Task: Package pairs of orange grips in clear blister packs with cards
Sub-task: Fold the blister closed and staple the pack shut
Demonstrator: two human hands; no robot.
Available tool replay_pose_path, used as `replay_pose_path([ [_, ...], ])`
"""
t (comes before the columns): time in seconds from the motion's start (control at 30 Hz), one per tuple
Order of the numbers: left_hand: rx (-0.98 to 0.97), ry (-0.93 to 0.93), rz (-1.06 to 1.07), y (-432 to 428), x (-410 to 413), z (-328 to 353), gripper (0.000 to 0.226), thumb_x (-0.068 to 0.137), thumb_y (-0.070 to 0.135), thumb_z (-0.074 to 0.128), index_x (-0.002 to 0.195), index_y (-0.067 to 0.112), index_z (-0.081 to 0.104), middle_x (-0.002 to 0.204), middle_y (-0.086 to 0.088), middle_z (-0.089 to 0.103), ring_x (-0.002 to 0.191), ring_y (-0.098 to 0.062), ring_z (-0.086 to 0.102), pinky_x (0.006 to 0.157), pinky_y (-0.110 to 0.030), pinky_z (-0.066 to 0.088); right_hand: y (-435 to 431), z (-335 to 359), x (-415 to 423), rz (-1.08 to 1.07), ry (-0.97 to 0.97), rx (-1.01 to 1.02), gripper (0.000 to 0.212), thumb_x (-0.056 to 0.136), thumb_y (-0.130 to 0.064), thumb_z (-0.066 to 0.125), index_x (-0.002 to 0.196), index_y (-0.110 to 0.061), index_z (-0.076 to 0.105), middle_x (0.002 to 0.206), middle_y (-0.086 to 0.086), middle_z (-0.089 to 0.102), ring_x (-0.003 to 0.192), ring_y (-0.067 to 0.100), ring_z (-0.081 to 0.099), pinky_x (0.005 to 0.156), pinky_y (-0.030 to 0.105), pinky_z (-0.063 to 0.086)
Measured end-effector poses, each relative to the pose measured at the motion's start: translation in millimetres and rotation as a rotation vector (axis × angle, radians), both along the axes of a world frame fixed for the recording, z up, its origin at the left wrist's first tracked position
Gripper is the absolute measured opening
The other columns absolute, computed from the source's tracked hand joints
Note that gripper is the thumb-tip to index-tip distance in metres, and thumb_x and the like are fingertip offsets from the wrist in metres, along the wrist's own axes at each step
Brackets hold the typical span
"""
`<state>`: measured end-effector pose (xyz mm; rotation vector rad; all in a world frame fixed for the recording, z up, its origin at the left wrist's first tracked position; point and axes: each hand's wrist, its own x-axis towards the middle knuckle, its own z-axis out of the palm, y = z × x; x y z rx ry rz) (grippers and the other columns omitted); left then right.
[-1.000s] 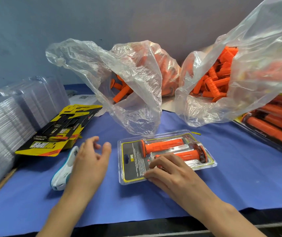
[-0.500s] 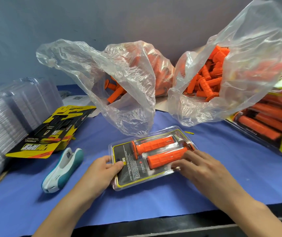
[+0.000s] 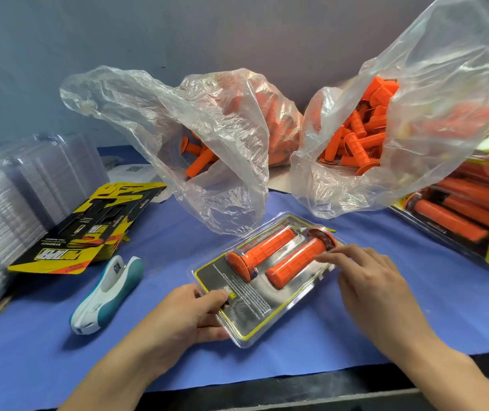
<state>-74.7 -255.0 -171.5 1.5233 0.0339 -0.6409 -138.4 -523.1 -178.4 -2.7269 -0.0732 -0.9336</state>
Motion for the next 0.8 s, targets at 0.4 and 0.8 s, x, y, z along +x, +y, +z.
replay_pose_path([
  [0.4,-0.117,0.050,0.125,-13.9,-7.7,4.2,0.016,0.094,0.009,0.057,0.083,0.000,0.065,0.071,-0.014,0.066,0.063,-0.019,0.068,0.059,-0.027,0.058,82.4,-6.9,-11.4,0.429,-0.060,-0.177,0.019,0.094,-0.025,0.060,0.108,-0.028,0.072,0.102,-0.014,0.068,0.090,0.012,0.065,0.078,0.032,0.054],
  [0.8,0.155,0.019,-0.174,-13.8,-13.5,13.5,0.018,0.083,0.020,0.059,0.083,0.001,0.059,0.071,-0.015,0.068,0.053,-0.021,0.060,0.047,-0.025,0.050,15.3,0.0,-13.0,0.369,0.061,-0.225,0.039,0.078,-0.012,0.075,0.107,-0.035,0.066,0.108,-0.018,0.063,0.098,0.010,0.064,0.097,0.033,0.040],
])
